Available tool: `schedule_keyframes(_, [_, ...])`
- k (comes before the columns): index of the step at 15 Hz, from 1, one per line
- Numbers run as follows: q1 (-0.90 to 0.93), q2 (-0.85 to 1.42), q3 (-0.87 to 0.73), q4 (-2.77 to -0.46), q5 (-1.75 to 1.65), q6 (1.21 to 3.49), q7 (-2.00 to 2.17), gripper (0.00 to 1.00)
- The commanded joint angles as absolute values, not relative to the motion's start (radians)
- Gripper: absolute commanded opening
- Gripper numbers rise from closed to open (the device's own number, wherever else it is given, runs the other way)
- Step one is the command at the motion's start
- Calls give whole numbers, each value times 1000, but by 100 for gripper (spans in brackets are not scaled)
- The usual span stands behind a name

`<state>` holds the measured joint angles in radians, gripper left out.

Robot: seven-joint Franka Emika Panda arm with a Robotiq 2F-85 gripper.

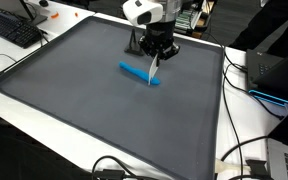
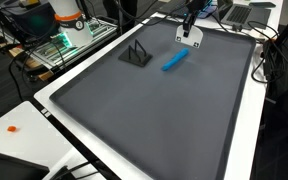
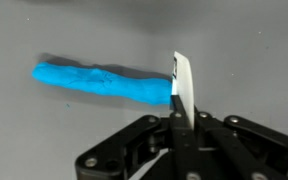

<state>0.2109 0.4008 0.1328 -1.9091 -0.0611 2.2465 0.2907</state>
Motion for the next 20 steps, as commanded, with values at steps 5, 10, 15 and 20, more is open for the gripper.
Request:
schedule_keyframes(5, [250,480,94,-1858,-126,2278,287,1])
schedule_keyframes(10, [262,503,81,-1843,-154,2287,281,1])
schedule_keyframes(15, [265,510,79,-1861,-168,2309,271,1])
schedule_keyframes(20, [261,512,78,-1890,-163,2349,258,1])
